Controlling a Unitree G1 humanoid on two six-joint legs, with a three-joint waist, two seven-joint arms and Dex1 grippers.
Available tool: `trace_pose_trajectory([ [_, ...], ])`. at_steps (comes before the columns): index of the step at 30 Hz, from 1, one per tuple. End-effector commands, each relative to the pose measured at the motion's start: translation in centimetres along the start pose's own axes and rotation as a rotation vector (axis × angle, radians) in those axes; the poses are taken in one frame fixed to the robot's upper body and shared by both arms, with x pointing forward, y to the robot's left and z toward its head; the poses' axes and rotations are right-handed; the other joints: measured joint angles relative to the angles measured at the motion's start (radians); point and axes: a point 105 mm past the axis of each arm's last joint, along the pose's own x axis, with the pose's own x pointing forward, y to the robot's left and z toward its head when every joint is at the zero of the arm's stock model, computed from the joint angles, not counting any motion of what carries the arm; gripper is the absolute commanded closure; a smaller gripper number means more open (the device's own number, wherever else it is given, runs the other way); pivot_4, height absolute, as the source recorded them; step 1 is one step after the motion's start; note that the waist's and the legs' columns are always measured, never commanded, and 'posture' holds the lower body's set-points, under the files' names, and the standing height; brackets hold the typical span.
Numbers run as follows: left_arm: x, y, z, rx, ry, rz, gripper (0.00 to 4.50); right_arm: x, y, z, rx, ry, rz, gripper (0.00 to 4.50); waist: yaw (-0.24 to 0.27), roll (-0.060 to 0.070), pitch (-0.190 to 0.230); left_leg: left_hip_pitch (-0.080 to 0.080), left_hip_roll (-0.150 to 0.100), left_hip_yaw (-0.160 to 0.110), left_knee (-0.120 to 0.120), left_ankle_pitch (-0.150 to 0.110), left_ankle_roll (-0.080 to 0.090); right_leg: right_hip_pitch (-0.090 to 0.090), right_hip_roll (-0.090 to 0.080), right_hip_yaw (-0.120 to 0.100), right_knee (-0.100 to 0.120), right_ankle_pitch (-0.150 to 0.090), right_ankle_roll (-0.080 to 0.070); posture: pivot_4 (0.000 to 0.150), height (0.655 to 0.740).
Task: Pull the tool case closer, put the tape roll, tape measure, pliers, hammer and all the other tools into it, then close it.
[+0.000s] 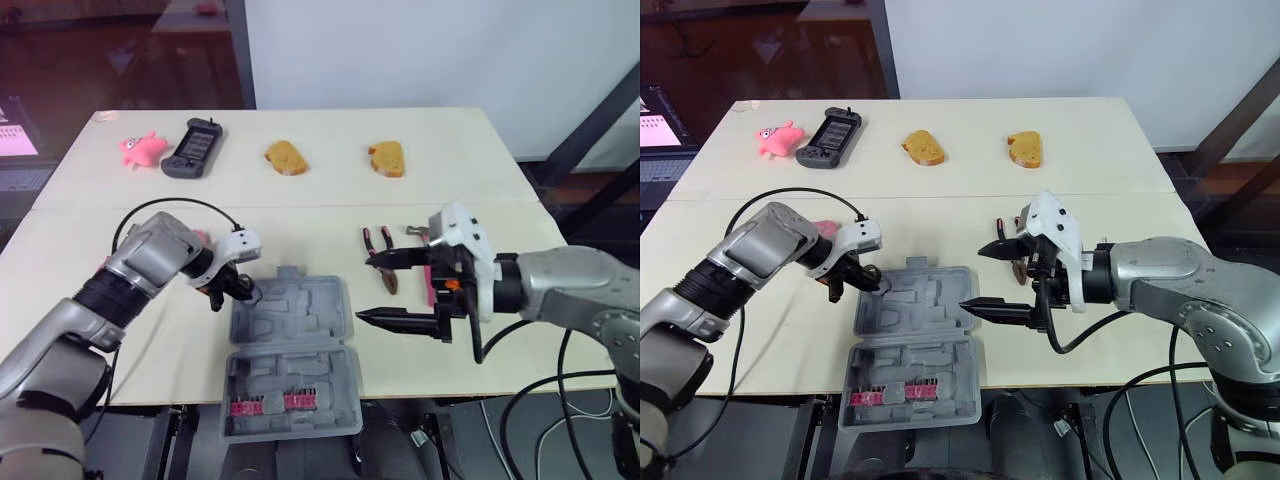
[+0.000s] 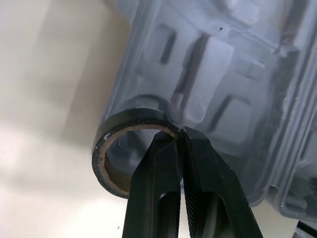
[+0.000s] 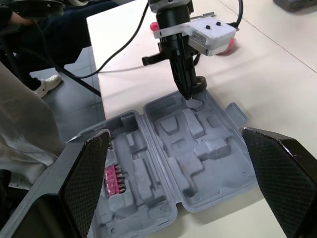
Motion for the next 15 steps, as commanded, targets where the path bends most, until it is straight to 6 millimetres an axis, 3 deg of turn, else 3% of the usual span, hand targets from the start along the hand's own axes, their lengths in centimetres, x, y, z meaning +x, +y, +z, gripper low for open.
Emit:
trace_pose_trajectory([
  [1, -0.3, -0.1, 0.7, 0.039, 0.007, -0.002, 4.45, -0.5, 0.2, 0.7, -0.041, -0.017, -0.024, 0.00, 0.000, 0.000, 0.000, 0.000, 0.000, 0.000, 0.000, 0.000, 0.000, 0.000, 0.000, 0.000, 0.000, 0.000, 0.000, 0.150, 0.7400],
  [15, 1.4, 0.2, -0.3, 0.056, 0.071, 0.026, 4.45, -0.5, -0.7, 0.8, -0.036, -0.032, -0.066, 0.00, 0.000, 0.000, 0.000, 0.000, 0.000, 0.000, 0.000, 0.000, 0.000, 0.000, 0.000, 0.000, 0.000, 0.000, 0.000, 0.150, 0.7400],
])
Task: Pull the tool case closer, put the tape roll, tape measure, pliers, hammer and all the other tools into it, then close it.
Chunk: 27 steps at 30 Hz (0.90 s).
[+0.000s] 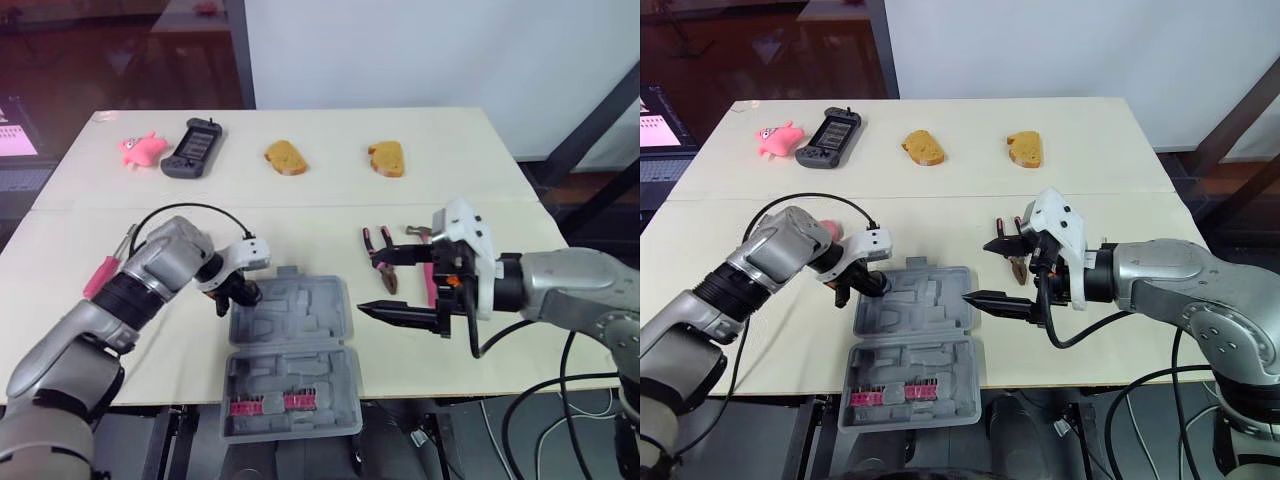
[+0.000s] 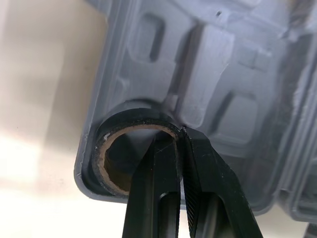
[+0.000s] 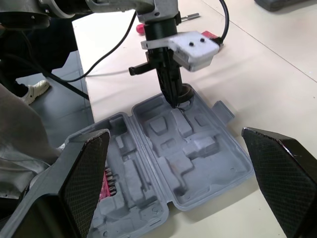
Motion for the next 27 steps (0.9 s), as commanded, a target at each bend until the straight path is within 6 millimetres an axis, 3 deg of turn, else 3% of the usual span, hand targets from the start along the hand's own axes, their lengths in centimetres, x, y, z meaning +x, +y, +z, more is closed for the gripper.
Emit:
trace_pose_trajectory([
  [1, -0.1, 0.2, 0.1, 0.006, -0.006, 0.018, 4.45, -0.3, -0.1, 0.7, -0.042, -0.025, -0.017, 0.00, 0.000, 0.000, 0.000, 0.000, 0.000, 0.000, 0.000, 0.000, 0.000, 0.000, 0.000, 0.000, 0.000, 0.000, 0.000, 0.150, 0.7400],
  [9, -0.2, -0.3, 0.4, -0.018, -0.015, -0.004, 4.45, -0.3, -0.9, 0.9, -0.056, -0.036, -0.042, 0.00, 0.000, 0.000, 0.000, 0.000, 0.000, 0.000, 0.000, 0.000, 0.000, 0.000, 0.000, 0.000, 0.000, 0.000, 0.000, 0.150, 0.7400],
  [12, -0.5, -0.1, 0.8, -0.026, -0.028, 0.009, 3.42, -0.2, -1.0, 0.9, -0.058, -0.036, -0.041, 0.00, 0.000, 0.000, 0.000, 0.000, 0.000, 0.000, 0.000, 0.000, 0.000, 0.000, 0.000, 0.000, 0.000, 0.000, 0.000, 0.150, 0.7400],
  [16, -2.1, 0.0, 1.6, -0.043, -0.075, 0.009, 1.52, -0.2, -1.1, 0.7, -0.051, -0.032, -0.033, 0.00, 0.006, 0.000, 0.000, 0.001, 0.000, 0.000, 0.001, 0.000, 0.000, 0.001, 0.000, 0.000, 0.001, 0.000, 0.000, 0.150, 0.7400],
  [24, -5.0, 0.4, 1.4, -0.105, -0.161, 0.048, 1.52, -0.1, -0.8, 0.5, -0.052, -0.026, -0.001, 0.00, -0.001, 0.000, 0.000, 0.001, 0.000, 0.000, 0.000, 0.000, 0.000, 0.000, 0.000, 0.000, 0.001, 0.000, 0.000, 0.150, 0.7400],
  [27, -6.5, 0.8, 2.1, -0.125, -0.312, 0.077, 1.52, -0.1, -0.7, 0.6, -0.060, -0.025, 0.011, 0.00, -0.001, 0.000, 0.000, 0.000, 0.000, -0.001, 0.001, 0.000, 0.000, 0.000, 0.000, 0.000, 0.001, 0.000, 0.000, 0.150, 0.7400],
])
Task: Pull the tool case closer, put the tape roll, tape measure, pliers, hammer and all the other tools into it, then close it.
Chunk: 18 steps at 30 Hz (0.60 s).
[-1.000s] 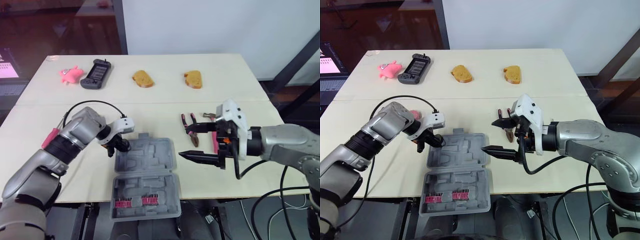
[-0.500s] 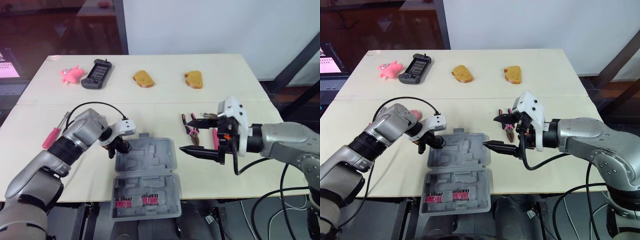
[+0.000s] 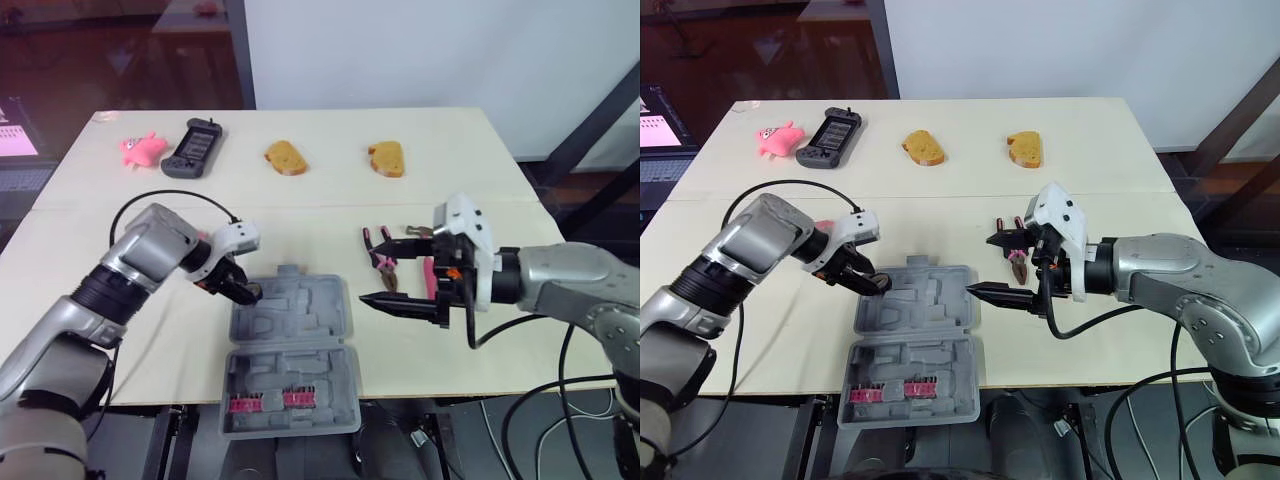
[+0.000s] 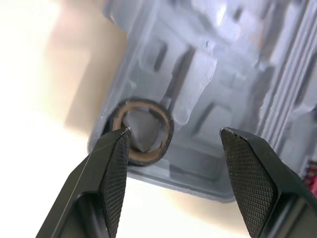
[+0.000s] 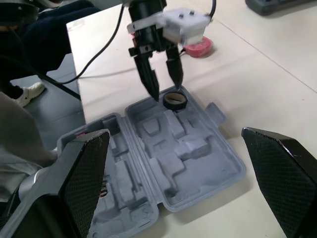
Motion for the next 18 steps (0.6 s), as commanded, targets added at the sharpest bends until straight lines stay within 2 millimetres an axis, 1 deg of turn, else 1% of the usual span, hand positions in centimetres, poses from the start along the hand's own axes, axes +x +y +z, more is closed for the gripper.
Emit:
trace_pose_trajectory([
  [1, -2.6, 0.6, 1.9, 0.009, -0.237, 0.056, 1.52, -0.2, 0.3, 0.8, -0.053, -0.013, 0.015, 0.00, -0.001, 0.000, 0.000, 0.000, 0.000, 0.000, 0.000, 0.000, 0.000, 0.000, 0.000, 0.000, 0.000, 0.000, 0.000, 0.150, 0.7400],
  [4, -3.2, 0.8, 2.1, 0.042, -0.386, 0.099, 1.52, -0.2, 0.3, 0.8, -0.061, -0.007, 0.023, 0.00, -0.001, 0.000, 0.000, 0.000, 0.000, 0.000, 0.000, 0.000, 0.000, 0.000, 0.000, 0.000, 0.000, 0.000, 0.000, 0.150, 0.7400],
  [5, -3.2, 0.8, 1.5, 0.042, -0.408, 0.114, 1.52, -0.3, 0.3, 0.9, -0.065, -0.006, 0.027, 0.00, -0.001, 0.000, 0.000, 0.001, 0.000, 0.000, 0.000, 0.000, 0.000, 0.000, 0.000, 0.000, 0.000, 0.000, 0.000, 0.150, 0.7400],
  [6, -3.1, 0.6, 1.0, 0.064, -0.472, 0.115, 1.52, -0.2, 0.2, 1.0, -0.070, -0.004, 0.031, 0.00, -0.002, 0.001, 0.000, 0.001, 0.000, 0.000, 0.000, 0.000, 0.000, 0.000, 0.000, 0.000, 0.000, 0.000, 0.000, 0.150, 0.7400],
  [8, -2.2, 0.6, -1.2, 0.013, -0.489, 0.125, 1.52, -0.2, 0.2, 1.1, -0.078, 0.001, 0.044, 0.00, -0.003, 0.001, 0.000, 0.001, 0.000, 0.001, 0.000, 0.000, 0.000, 0.000, -0.001, 0.001, 0.001, 0.000, 0.000, 0.150, 0.7400],
  [11, -2.1, 0.2, -1.4, -0.071, -0.569, 0.078, 2.35, -0.1, 0.0, 1.3, -0.087, 0.004, 0.053, 0.00, 0.005, 0.000, 0.000, 0.002, 0.000, 0.001, 0.000, 0.000, 0.000, 0.000, 0.000, 0.000, 0.001, 0.000, 0.000, 0.150, 0.7400],
  [13, -2.0, 0.1, -1.7, -0.053, -0.589, 0.097, 3.39, -0.2, 0.0, 1.4, -0.093, 0.012, 0.060, 0.00, 0.013, 0.000, 0.000, 0.001, 0.000, 0.000, 0.001, 0.000, 0.000, 0.001, 0.000, -0.001, 0.001, 0.000, 0.000, 0.150, 0.7400],
  [14, -2.0, 0.3, -1.7, -0.079, -0.629, 0.110, 3.86, -0.2, 0.0, 1.5, -0.094, 0.014, 0.065, 0.00, 0.018, 0.000, 0.000, 0.001, 0.000, 0.000, 0.001, 0.000, 0.000, 0.001, -0.001, -0.001, 0.001, 0.000, 0.000, 0.150, 0.7400],
  [18, -1.5, 0.5, -2.2, -0.069, -0.712, 0.148, 3.86, -0.2, -0.1, 1.7, -0.099, 0.024, 0.079, 0.00, 0.024, 0.001, 0.000, 0.001, 0.000, 0.001, 0.001, 0.000, 0.000, 0.001, -0.001, 0.000, 0.000, 0.000, 0.000, 0.150, 0.7400],
])
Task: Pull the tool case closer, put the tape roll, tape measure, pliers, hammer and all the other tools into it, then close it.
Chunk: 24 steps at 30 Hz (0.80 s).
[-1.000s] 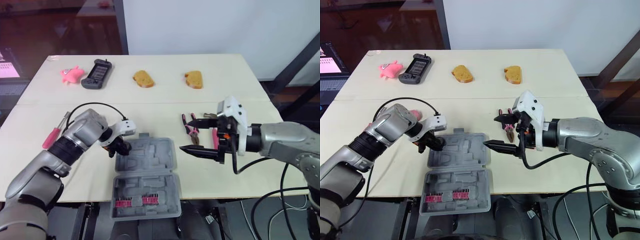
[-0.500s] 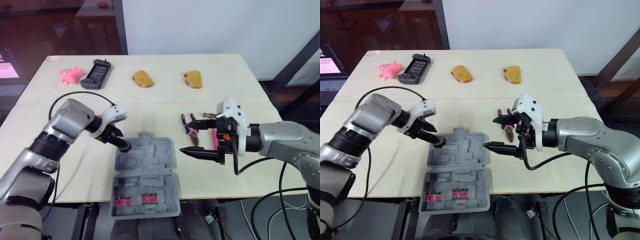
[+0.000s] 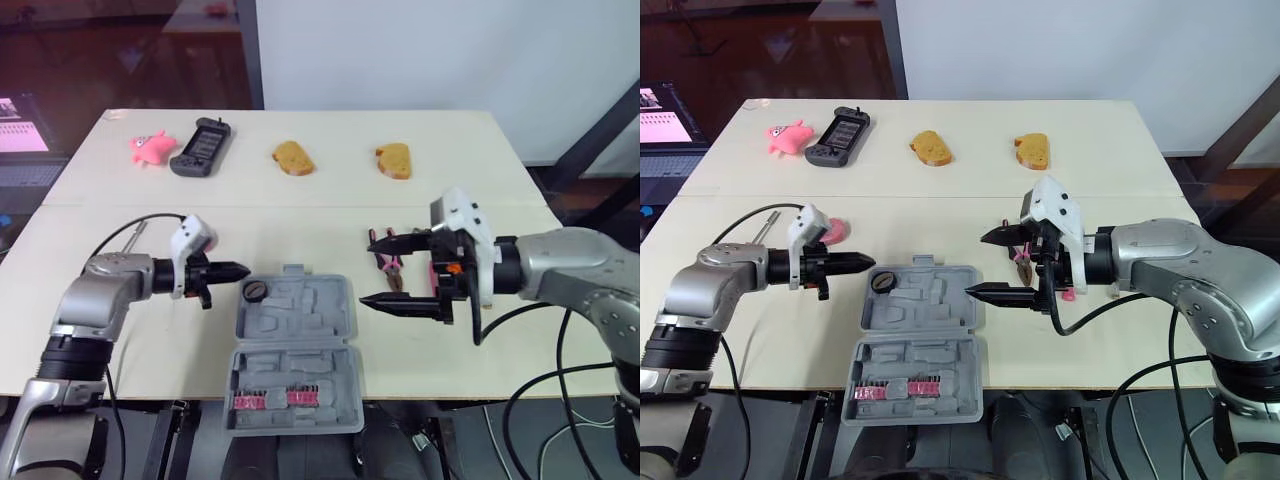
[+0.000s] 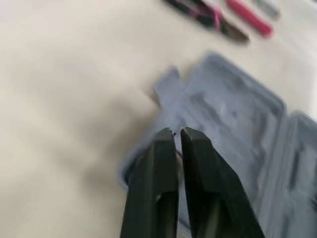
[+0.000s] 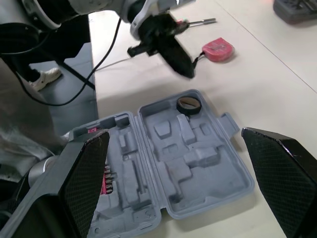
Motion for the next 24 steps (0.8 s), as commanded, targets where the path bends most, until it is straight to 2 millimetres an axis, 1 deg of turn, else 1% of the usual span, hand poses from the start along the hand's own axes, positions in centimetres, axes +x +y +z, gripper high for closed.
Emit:
trace_pose_trajectory([
  [1, 0.0, 0.1, 0.4, 0.037, -0.094, 0.017, 3.86, -0.4, -0.1, 0.9, -0.042, -0.004, 0.001, 0.00, 0.001, 0.000, 0.000, 0.000, 0.000, 0.000, 0.000, 0.000, 0.000, 0.000, 0.000, 0.000, 0.000, 0.000, 0.000, 0.150, 0.7400],
  [6, 0.8, 0.0, -1.2, 0.067, -0.100, -0.017, 3.86, -0.2, -0.1, 1.1, -0.048, -0.003, 0.012, 0.00, 0.003, 0.000, 0.000, 0.000, 0.000, 0.000, 0.000, 0.000, 0.000, 0.000, 0.000, 0.000, 0.000, 0.000, 0.000, 0.150, 0.7400],
  [11, 2.7, 0.5, -2.9, 0.100, -0.081, -0.025, 3.86, -0.3, -0.1, 1.3, -0.045, -0.001, 0.006, 0.00, 0.004, 0.000, -0.001, 0.000, 0.000, 0.000, 0.000, 0.000, 0.000, 0.000, 0.000, 0.000, 0.000, 0.000, 0.000, 0.150, 0.7400],
  [12, 3.0, 0.6, -3.4, 0.103, -0.072, -0.027, 3.86, -0.3, -0.1, 1.3, -0.043, 0.000, 0.006, 0.00, 0.004, 0.000, 0.000, 0.000, 0.000, 0.000, 0.000, 0.000, 0.000, 0.001, 0.000, 0.000, 0.000, 0.000, 0.000, 0.150, 0.7400],
  [15, 3.7, 0.6, -5.6, 0.128, -0.008, -0.037, 3.86, -0.4, -0.1, 1.4, -0.041, 0.002, 0.003, 0.00, 0.002, 0.001, -0.001, 0.000, 0.000, 0.000, 0.000, 0.000, 0.000, 0.000, 0.000, 0.000, 0.000, 0.000, 0.000, 0.150, 0.7400],
  [18, 4.0, 1.1, -7.0, 0.131, 0.018, -0.013, 3.86, -0.5, -0.2, 1.3, -0.040, 0.006, -0.003, 0.00, 0.003, 0.001, -0.001, 0.001, 0.000, 0.000, 0.000, 0.000, 0.000, 0.001, 0.000, 0.000, 0.000, 0.000, 0.000, 0.150, 0.7400],
  [21, 3.8, 1.7, -7.4, 0.163, 0.035, 0.023, 3.86, -0.6, -0.1, 1.3, -0.038, 0.009, -0.008, 0.00, 0.003, 0.001, -0.001, 0.003, 0.000, 0.000, 0.000, 0.000, 0.000, 0.003, 0.000, 0.000, 0.000, 0.000, 0.000, 0.150, 0.7400],
  [24, 3.7, 1.8, -7.3, 0.203, 0.031, 0.026, 3.86, -0.6, 0.0, 1.3, -0.034, 0.010, -0.009, 0.00, 0.003, 0.001, -0.001, 0.007, 0.000, 0.000, -0.001, 0.000, 0.000, 0.006, 0.000, 0.000, 0.000, 0.000, 0.000, 0.150, 0.7400],
])
